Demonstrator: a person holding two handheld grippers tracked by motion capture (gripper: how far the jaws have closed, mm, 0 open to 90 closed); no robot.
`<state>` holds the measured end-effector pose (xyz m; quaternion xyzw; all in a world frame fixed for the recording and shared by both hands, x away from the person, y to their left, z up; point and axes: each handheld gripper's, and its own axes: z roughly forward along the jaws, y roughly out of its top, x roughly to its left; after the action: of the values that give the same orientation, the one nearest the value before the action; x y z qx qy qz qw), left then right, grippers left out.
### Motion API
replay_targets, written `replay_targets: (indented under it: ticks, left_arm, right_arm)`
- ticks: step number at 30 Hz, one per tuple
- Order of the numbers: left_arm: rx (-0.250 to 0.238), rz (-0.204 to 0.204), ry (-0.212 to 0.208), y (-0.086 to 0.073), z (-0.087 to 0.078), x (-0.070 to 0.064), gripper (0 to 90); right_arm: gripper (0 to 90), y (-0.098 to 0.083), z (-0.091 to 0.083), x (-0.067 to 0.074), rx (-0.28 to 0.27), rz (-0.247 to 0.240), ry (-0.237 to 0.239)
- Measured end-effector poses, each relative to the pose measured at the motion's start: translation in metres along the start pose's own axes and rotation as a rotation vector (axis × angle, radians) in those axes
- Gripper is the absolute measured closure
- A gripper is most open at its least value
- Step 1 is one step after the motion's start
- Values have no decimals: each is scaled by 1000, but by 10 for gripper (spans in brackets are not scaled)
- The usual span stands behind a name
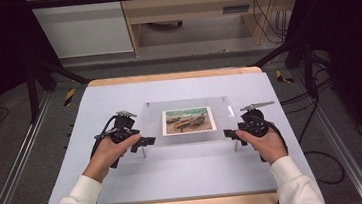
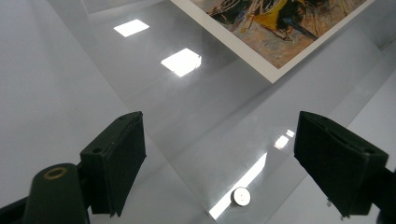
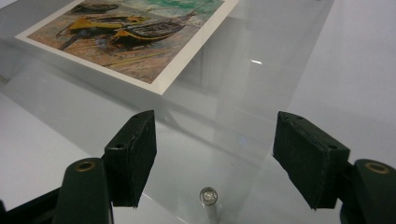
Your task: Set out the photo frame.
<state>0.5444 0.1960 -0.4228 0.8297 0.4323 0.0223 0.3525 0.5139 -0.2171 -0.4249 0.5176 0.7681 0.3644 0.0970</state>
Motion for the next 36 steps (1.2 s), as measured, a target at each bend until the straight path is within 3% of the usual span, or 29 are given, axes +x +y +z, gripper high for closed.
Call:
replay_targets:
  ticks: [13, 17, 36]
  left_arm:
    - [-5, -34, 5, -1, 3, 0, 138]
    - [-15, -71, -18, -4, 4, 4, 131]
    - [-12, -99, -38, -5, 5, 5, 124]
  right_arm:
    - [295, -1, 0, 0, -7, 6, 4]
    - [278, -2, 1, -2, -6, 18, 18]
    - [213, -4, 3, -1, -5, 56, 33]
